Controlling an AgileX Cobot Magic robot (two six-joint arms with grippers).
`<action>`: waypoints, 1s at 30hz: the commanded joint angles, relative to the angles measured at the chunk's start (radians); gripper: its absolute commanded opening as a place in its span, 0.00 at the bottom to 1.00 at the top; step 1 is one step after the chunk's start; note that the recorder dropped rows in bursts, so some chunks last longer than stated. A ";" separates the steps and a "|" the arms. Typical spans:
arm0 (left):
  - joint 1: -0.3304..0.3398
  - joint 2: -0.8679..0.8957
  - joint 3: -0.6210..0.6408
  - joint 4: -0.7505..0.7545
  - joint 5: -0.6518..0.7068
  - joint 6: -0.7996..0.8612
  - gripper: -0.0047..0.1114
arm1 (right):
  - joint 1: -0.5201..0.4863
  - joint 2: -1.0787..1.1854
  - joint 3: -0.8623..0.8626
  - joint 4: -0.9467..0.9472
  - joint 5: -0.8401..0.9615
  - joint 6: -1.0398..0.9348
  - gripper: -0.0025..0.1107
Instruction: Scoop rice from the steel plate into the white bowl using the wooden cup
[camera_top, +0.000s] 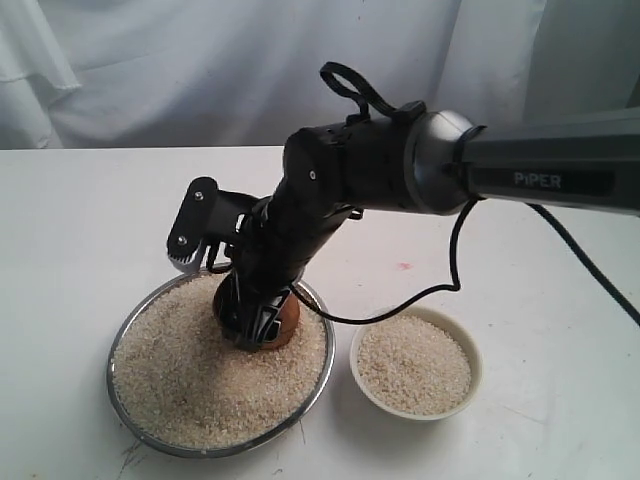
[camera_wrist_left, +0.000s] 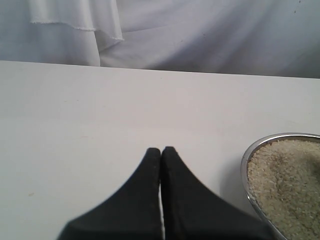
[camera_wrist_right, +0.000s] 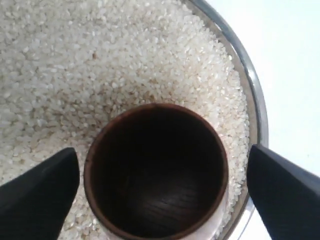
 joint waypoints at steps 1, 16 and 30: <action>0.002 -0.004 0.005 -0.002 -0.007 -0.001 0.04 | -0.031 -0.008 -0.002 0.036 0.016 0.083 0.75; 0.002 -0.004 0.005 -0.002 -0.007 -0.001 0.04 | -0.115 -0.008 0.087 0.489 0.018 -0.265 0.73; 0.002 -0.004 0.005 -0.002 -0.007 -0.001 0.04 | -0.159 -0.009 0.167 0.605 -0.012 -0.448 0.72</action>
